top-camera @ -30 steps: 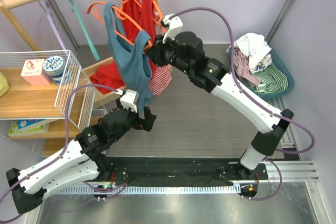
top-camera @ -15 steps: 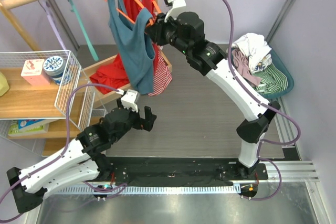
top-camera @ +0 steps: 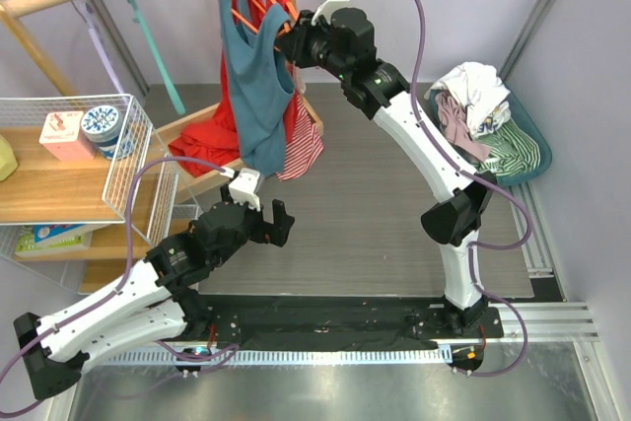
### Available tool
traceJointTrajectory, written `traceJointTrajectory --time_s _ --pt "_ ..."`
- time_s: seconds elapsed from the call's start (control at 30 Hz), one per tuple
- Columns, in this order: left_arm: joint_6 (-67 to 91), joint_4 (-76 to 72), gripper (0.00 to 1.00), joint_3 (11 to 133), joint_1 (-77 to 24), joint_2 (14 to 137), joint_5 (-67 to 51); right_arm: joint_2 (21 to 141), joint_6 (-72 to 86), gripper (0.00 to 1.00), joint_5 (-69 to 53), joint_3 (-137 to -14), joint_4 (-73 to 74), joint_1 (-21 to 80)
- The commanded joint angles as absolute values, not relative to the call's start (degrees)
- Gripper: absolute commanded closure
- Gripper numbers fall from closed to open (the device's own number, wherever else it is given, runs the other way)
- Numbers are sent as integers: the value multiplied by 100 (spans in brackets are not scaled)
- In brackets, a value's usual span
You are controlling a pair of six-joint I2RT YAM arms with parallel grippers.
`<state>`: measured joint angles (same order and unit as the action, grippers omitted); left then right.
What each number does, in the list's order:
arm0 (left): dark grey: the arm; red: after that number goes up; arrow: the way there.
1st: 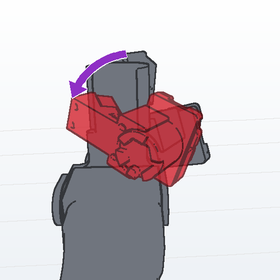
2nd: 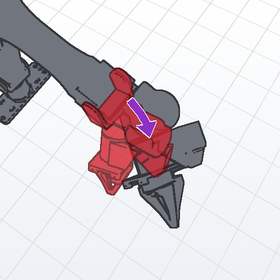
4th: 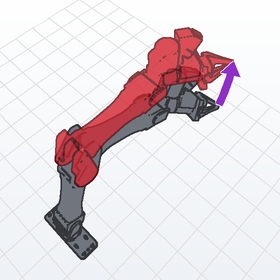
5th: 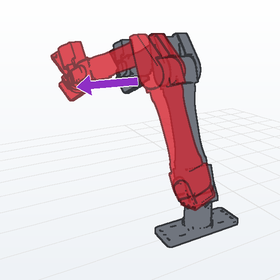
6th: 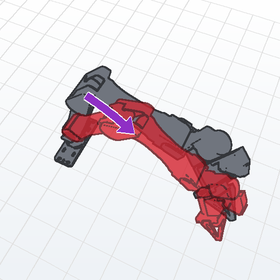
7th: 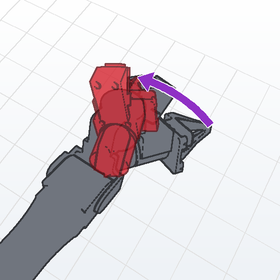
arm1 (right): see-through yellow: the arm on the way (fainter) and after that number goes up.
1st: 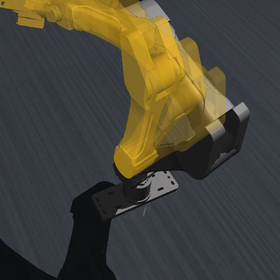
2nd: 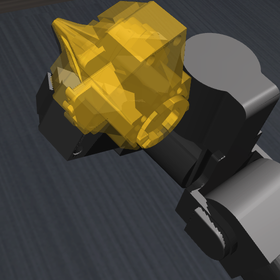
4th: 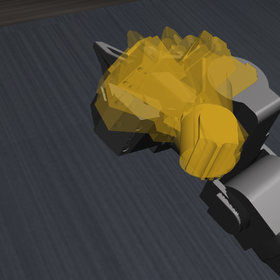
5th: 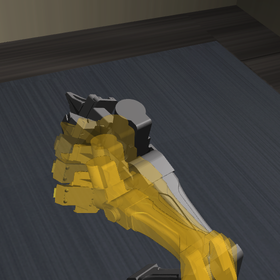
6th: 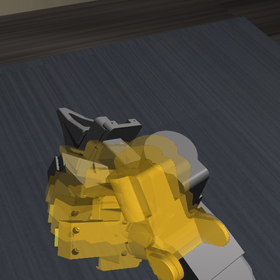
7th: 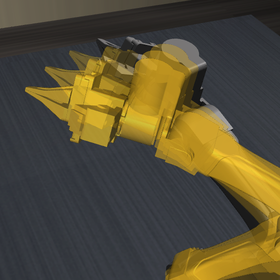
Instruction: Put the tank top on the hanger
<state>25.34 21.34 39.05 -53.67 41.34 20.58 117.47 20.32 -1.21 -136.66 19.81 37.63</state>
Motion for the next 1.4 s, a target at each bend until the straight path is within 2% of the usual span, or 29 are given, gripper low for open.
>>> traceJointTrajectory --time_s 0.0,0.77,0.8,0.93,1.03,1.2,1.37 --pt "2575 2004 0 3902 -5388 4087 2136 11584 2224 99 -132 -13913 1336 3639" --pt "2584 2021 0 3920 -5396 4122 2127 11417 1793 97 -255 -13579 1749 3647" --pt "2584 2039 0 3929 -5396 4113 2153 11382 1802 92 -237 -13553 1758 3647" --pt "2619 2109 0 3937 -5388 4087 2294 11277 1732 26 -255 -13465 1775 3639" --pt "2637 2136 0 3946 -5396 4069 2355 11102 1653 14 -290 -13343 1784 3647" --pt "2637 2162 0 3955 -5396 3999 2391 10610 1573 9 -229 -12868 1775 3647" --pt "2654 2223 0 3955 -5388 3876 2452 9706 1529 6 209 -11718 1758 3647"
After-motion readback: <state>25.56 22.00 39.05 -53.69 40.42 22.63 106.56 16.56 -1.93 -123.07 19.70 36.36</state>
